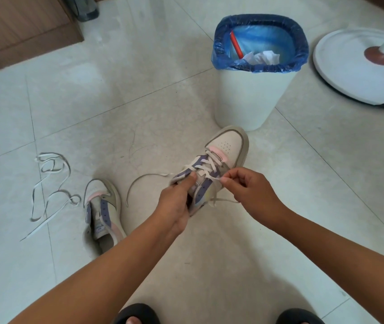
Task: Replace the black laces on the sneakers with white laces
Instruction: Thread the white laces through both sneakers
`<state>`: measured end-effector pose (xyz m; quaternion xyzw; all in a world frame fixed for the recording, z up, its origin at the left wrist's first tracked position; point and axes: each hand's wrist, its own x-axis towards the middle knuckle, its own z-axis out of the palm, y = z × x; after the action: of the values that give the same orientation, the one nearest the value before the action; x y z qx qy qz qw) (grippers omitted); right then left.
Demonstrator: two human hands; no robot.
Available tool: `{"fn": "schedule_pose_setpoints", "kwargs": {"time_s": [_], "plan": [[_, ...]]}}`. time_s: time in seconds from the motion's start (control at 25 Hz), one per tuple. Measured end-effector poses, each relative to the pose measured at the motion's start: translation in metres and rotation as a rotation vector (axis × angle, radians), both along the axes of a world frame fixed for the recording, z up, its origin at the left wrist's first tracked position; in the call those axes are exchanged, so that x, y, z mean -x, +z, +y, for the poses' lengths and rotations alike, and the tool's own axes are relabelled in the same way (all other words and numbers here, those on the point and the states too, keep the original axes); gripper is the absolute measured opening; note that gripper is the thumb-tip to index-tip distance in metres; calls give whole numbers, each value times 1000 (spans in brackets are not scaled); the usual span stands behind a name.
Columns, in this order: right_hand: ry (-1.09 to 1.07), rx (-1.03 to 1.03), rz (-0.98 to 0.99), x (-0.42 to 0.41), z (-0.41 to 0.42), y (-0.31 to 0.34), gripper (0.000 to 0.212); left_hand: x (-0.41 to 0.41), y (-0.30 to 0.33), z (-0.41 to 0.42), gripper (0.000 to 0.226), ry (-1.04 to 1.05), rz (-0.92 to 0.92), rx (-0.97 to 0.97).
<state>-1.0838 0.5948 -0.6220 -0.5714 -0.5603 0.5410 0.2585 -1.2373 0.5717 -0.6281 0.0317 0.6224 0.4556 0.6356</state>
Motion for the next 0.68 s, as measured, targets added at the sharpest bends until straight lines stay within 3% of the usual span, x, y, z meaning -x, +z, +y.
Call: {"fn": "schedule_pose_setpoints", "kwargs": {"time_s": [0.36,0.56,0.68], "plan": [[-105,-175,-56,12,-7,7,22,-11,15,-7,29,27,-56,-74],[-212,-231,-25,17,-15,-1,15,-14,19,-9,23,14,-77,-91],[-107,-343,-108,14,-13,-4,9,-14,19,-11,19,-11,-56,-98]]}}
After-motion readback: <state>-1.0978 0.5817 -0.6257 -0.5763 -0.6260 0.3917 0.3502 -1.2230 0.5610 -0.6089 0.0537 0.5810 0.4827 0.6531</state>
